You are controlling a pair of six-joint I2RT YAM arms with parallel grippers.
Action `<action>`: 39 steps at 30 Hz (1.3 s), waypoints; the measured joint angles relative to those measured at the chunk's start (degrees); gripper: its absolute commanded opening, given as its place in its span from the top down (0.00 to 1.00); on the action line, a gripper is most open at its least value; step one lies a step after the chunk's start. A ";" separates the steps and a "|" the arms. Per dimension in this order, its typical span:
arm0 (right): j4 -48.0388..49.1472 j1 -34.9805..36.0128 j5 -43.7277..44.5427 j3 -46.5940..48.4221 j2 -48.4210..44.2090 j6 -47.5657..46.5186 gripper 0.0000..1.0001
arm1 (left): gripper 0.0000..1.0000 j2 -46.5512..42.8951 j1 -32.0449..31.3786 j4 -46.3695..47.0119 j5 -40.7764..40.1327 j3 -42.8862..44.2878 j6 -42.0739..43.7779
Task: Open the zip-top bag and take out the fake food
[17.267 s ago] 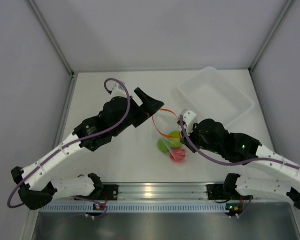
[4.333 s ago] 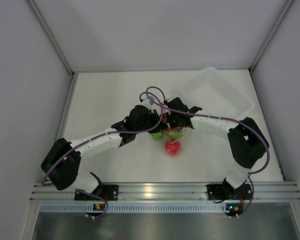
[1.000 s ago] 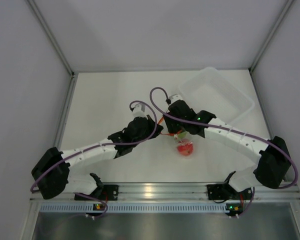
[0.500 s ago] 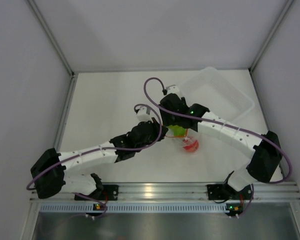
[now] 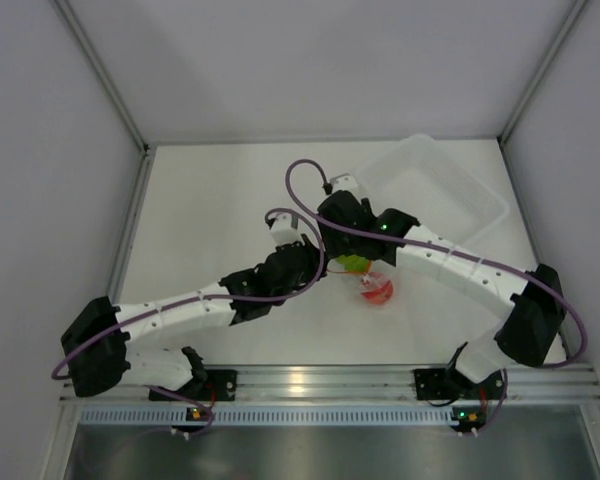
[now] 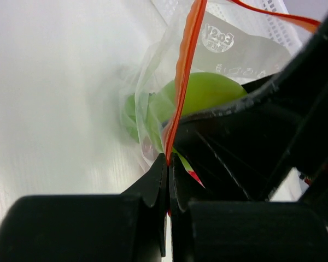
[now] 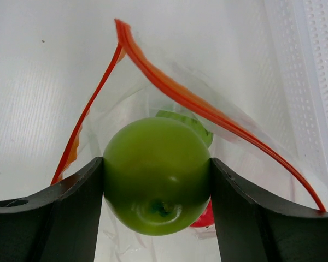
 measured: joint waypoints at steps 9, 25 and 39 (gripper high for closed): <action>-0.11 1.68 0.48 1.60 -4.13 -0.20 0.81 | 1.00 0.33 0.00 -1.22 -0.13 0.74 -0.17; -1.68 4.00 2.69 6.56 -3.87 -0.48 0.81 | 1.00 1.51 -2.56 -4.04 -4.61 3.96 -0.22; -4.48 4.20 -1.05 7.74 -9.97 -1.64 0.81 | 1.00 3.08 -2.25 -5.81 -7.23 3.96 -1.90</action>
